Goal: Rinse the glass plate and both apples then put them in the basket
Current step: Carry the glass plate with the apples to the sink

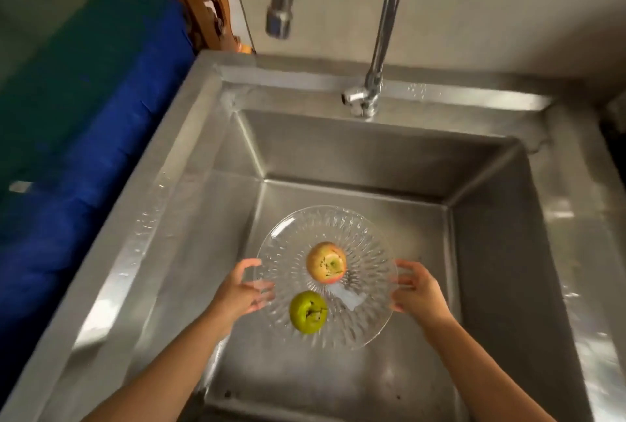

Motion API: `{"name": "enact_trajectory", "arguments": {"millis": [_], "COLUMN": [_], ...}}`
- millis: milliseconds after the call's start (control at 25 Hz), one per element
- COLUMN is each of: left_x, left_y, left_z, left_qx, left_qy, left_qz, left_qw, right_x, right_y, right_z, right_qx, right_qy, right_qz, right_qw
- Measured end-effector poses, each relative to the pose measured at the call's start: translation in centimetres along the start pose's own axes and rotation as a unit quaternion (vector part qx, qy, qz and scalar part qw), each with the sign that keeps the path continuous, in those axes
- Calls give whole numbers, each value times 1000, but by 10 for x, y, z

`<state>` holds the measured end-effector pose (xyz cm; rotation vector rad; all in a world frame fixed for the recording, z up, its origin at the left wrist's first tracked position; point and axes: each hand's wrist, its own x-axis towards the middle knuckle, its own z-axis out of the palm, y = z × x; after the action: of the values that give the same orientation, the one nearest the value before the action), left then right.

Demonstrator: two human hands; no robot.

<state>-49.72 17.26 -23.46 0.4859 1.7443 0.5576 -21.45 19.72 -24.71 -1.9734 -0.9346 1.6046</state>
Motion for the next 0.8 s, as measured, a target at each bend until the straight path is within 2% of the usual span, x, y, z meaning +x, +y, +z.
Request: {"name": "enact_trajectory", "arguments": {"millis": [320,520,640,720,800], "left_x": [118,143,142,137,127], "left_y": [-59,-68,-73,-76,-80], "left_z": [26,29,30,33,36], "left_qx": [52,88,120,179,260], "left_qy": [5,36,52,76,123], "left_qz": [5,74,86,108,181], "left_qw": [999,993,988,975,940], "right_x": [94,116,115,111,105], "right_y": [83,105,103,98,92], "right_z": [40,46,42,40,39], "right_qx": [17,26,8,-2,-50], "right_qy": [29,43,36,30,42], "right_qz": [28,8,18,18,-16], "right_qw": [999,999,999,999,998]}}
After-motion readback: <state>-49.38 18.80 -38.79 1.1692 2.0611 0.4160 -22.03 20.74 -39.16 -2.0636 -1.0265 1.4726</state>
